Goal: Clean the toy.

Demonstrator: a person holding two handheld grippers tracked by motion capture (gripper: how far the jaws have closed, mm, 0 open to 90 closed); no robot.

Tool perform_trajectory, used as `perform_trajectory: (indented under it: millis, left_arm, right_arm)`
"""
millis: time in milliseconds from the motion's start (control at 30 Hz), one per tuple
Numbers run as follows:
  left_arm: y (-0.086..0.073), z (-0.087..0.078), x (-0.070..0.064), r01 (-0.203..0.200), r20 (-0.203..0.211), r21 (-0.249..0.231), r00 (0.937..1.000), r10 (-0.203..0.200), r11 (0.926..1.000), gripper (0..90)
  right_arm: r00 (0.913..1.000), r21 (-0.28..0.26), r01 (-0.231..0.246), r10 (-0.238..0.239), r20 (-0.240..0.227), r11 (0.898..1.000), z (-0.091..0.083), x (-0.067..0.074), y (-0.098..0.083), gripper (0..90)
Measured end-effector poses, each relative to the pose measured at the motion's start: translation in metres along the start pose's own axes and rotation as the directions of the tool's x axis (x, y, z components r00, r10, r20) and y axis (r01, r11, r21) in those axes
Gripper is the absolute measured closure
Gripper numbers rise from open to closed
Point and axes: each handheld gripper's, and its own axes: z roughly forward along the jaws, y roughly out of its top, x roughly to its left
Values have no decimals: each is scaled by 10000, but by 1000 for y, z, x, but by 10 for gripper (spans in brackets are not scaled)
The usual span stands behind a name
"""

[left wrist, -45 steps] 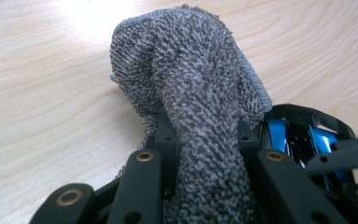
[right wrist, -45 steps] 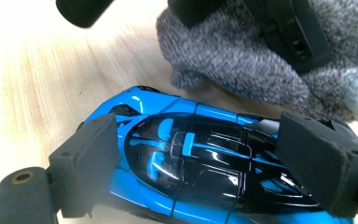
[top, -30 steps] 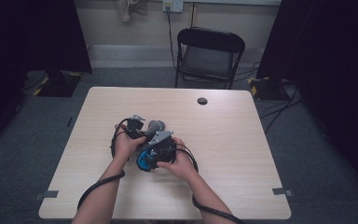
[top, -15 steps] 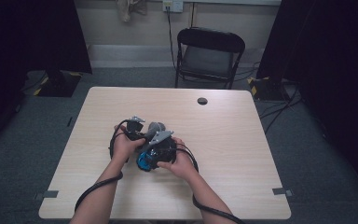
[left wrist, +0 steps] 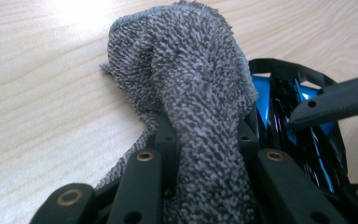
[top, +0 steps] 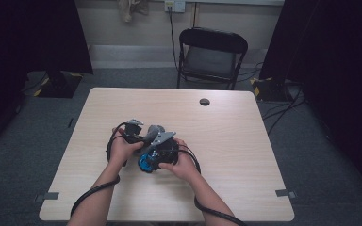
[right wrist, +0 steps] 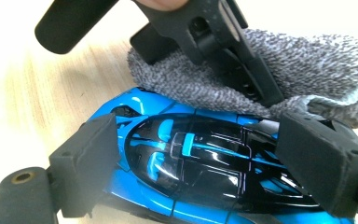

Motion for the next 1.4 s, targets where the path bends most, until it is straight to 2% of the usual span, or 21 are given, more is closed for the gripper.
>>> perform_trajectory:
  millis: [600,933,1100,1400]
  left_arm:
    - [-14,-16,2,-13,142,109,9999,11,9999,716]
    - [-27,-31,4,-60,226,240,9997,54,9997,716]
    - [-35,-37,4,130,247,103,9996,-132,9999,717]
    - [-47,-50,5,186,223,137,9996,-189,9997,717]
  right_arm:
    - [10000,29,-14,13,45,10000,0,1,0,134]
    - [10000,96,23,-23,63,10000,0,1,1,133]
    - [10000,11,-50,50,11,10000,0,2,1,134]
    - [10000,79,92,-92,-15,9999,0,4,1,133]
